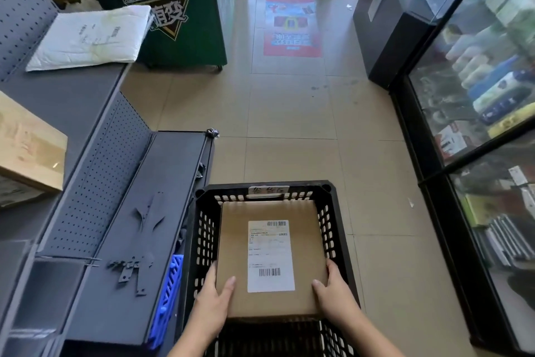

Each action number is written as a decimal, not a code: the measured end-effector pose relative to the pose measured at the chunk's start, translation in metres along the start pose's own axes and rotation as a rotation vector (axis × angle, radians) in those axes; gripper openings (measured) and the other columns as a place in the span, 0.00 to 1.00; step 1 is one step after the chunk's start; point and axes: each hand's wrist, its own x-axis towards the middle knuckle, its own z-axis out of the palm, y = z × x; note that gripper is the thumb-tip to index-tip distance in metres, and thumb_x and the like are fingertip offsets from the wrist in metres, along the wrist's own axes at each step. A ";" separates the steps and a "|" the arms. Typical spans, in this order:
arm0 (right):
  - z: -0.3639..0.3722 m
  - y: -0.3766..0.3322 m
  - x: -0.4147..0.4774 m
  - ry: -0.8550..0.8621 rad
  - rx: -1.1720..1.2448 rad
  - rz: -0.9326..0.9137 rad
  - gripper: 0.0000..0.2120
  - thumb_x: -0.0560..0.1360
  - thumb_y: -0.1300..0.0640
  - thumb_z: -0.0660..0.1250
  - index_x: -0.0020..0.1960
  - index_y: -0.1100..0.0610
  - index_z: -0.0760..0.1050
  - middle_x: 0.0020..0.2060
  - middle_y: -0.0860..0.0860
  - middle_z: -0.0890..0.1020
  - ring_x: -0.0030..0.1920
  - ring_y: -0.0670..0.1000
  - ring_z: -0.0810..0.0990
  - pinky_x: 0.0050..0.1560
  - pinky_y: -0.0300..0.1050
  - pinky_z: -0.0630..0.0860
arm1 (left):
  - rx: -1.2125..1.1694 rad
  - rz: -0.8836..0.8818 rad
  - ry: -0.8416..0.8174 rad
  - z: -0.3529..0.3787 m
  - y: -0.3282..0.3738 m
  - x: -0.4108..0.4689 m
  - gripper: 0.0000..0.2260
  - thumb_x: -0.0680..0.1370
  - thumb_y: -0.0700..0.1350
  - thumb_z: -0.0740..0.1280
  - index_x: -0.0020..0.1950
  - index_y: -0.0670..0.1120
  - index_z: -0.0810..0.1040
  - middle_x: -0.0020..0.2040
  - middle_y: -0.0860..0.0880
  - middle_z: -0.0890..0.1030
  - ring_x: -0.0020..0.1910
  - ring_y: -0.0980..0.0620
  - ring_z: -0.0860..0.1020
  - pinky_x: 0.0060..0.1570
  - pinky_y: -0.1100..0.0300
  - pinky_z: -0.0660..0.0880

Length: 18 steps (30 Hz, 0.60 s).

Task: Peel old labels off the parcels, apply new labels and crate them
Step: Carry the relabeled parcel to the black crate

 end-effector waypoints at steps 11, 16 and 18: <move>0.015 0.003 0.025 -0.002 -0.008 0.094 0.28 0.79 0.68 0.58 0.77 0.55 0.58 0.59 0.49 0.76 0.65 0.54 0.74 0.61 0.38 0.67 | 0.013 -0.058 0.007 0.014 -0.015 0.024 0.31 0.82 0.51 0.66 0.82 0.52 0.56 0.71 0.51 0.74 0.62 0.53 0.73 0.69 0.53 0.69; 0.026 0.015 0.036 0.024 -0.024 0.150 0.30 0.78 0.65 0.61 0.77 0.50 0.60 0.63 0.53 0.78 0.64 0.53 0.75 0.65 0.42 0.70 | 0.032 -0.086 0.016 0.017 -0.026 0.031 0.32 0.81 0.52 0.67 0.82 0.53 0.56 0.70 0.51 0.75 0.60 0.52 0.75 0.66 0.54 0.71; 0.028 0.016 0.040 0.040 -0.039 0.150 0.29 0.77 0.63 0.61 0.76 0.48 0.59 0.61 0.51 0.78 0.58 0.52 0.76 0.60 0.42 0.72 | 0.036 -0.088 0.025 0.018 -0.027 0.037 0.31 0.81 0.51 0.68 0.81 0.53 0.58 0.68 0.51 0.77 0.58 0.52 0.76 0.63 0.56 0.71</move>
